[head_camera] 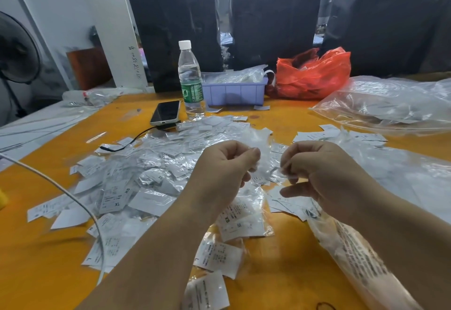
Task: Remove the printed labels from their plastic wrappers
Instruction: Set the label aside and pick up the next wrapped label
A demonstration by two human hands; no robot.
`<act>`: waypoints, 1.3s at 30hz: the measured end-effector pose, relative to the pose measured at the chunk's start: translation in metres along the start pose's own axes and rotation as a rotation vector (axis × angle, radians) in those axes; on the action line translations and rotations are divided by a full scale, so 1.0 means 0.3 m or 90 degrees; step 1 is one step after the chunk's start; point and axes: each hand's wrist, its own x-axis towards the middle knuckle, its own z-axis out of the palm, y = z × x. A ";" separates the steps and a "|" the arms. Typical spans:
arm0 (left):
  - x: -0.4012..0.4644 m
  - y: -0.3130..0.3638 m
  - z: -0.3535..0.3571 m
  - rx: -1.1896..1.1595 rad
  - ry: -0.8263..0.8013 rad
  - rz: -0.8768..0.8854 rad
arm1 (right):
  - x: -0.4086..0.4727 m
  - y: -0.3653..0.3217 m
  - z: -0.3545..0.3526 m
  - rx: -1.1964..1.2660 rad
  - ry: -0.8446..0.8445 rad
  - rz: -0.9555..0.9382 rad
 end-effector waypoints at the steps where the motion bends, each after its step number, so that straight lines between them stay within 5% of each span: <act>1: 0.000 0.001 0.000 0.002 -0.003 0.000 | -0.003 -0.004 0.001 0.000 -0.004 0.008; 8: 0.001 -0.003 0.002 0.044 0.005 0.002 | -0.018 -0.049 -0.012 0.031 -0.061 0.014; 13: -0.006 -0.004 0.015 0.084 0.002 0.032 | -0.048 -0.116 -0.053 -0.370 -0.089 -0.030; 18: -0.018 0.002 0.027 0.126 -0.017 0.058 | -0.095 -0.219 -0.109 -0.699 0.013 -0.055; 24: -0.031 0.009 0.036 0.145 -0.034 0.060 | -0.162 -0.209 -0.194 -1.009 0.065 0.062; 28: -0.040 0.012 0.047 0.151 -0.063 0.063 | -0.168 -0.153 -0.224 -0.991 0.032 0.152; 32: -0.041 0.016 0.050 0.146 -0.083 0.054 | -0.160 -0.142 -0.242 -0.970 0.124 0.058; 36: -0.045 0.025 0.052 0.124 -0.134 0.054 | -0.150 -0.159 -0.170 -0.755 0.169 -0.175; 39: -0.047 0.032 0.050 0.078 -0.179 0.052 | -0.115 -0.149 -0.090 -0.528 0.058 -0.103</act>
